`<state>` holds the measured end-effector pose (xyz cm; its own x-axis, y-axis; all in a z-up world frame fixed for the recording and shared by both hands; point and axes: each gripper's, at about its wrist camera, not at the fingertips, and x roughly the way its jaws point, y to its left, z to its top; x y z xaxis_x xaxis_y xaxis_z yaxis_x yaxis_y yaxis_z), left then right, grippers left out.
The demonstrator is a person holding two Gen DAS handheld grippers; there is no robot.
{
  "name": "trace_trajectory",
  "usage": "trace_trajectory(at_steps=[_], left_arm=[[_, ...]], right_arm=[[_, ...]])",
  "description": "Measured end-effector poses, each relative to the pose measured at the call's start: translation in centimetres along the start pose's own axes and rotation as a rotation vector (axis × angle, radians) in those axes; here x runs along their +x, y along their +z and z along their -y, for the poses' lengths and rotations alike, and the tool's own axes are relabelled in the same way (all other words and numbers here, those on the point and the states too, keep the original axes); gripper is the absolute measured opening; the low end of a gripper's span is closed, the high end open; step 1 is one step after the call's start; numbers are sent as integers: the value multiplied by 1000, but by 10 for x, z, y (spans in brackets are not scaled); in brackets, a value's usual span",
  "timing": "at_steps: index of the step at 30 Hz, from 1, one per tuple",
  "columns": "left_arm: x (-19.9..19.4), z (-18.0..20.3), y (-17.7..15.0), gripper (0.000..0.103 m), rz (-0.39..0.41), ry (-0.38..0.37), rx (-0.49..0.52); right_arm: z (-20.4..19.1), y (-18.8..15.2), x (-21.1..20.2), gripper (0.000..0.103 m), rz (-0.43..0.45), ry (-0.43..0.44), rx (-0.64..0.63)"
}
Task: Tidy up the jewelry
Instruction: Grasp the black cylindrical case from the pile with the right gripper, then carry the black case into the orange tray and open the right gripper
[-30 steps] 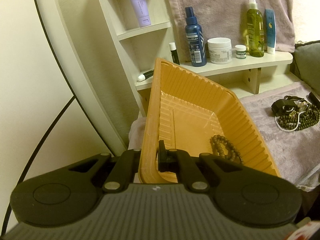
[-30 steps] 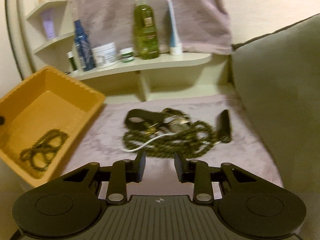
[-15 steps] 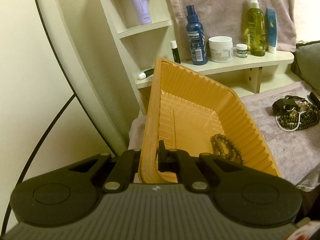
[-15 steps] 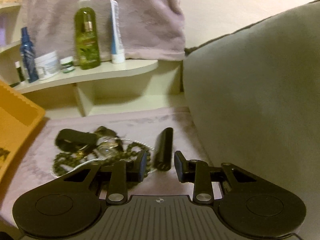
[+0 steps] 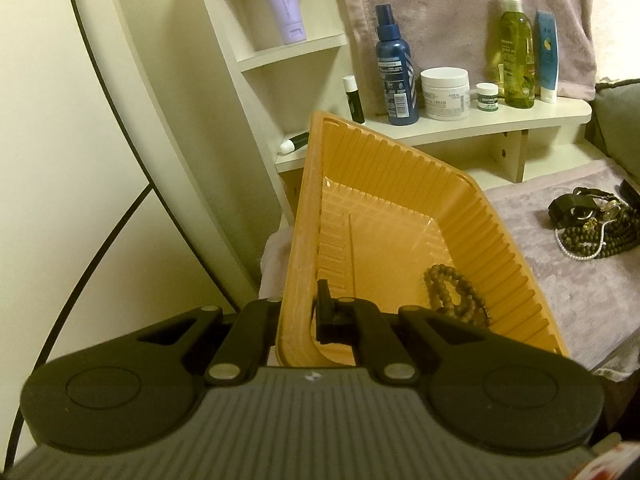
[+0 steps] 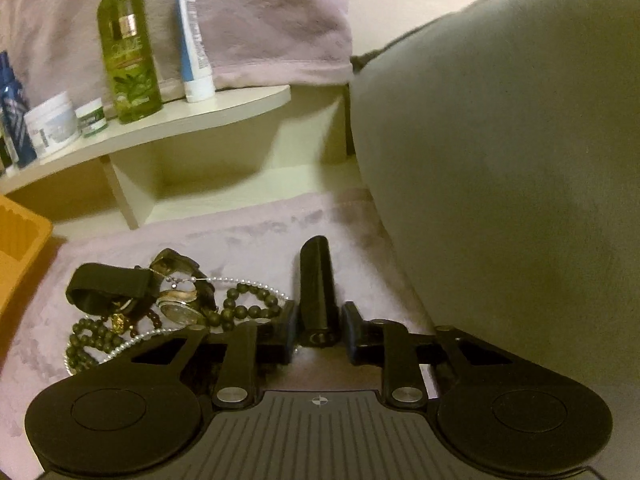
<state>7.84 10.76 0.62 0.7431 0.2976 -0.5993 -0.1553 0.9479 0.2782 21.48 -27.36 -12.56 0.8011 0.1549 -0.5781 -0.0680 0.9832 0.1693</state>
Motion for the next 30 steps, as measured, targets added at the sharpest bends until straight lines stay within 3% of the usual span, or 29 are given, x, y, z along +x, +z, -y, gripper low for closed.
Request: trace_trajectory(at_steps=[19, 23, 30], left_arm=[[-1, 1, 0, 4, 7, -5, 1], [-2, 1, -1, 4, 10, -7, 2], [-2, 0, -1, 3, 13, -8, 6]], right_arm=[[5, -18, -60, 22, 48, 29, 10], [-19, -8, -77, 22, 81, 107, -13], [-92, 4, -94, 22, 57, 380, -67]])
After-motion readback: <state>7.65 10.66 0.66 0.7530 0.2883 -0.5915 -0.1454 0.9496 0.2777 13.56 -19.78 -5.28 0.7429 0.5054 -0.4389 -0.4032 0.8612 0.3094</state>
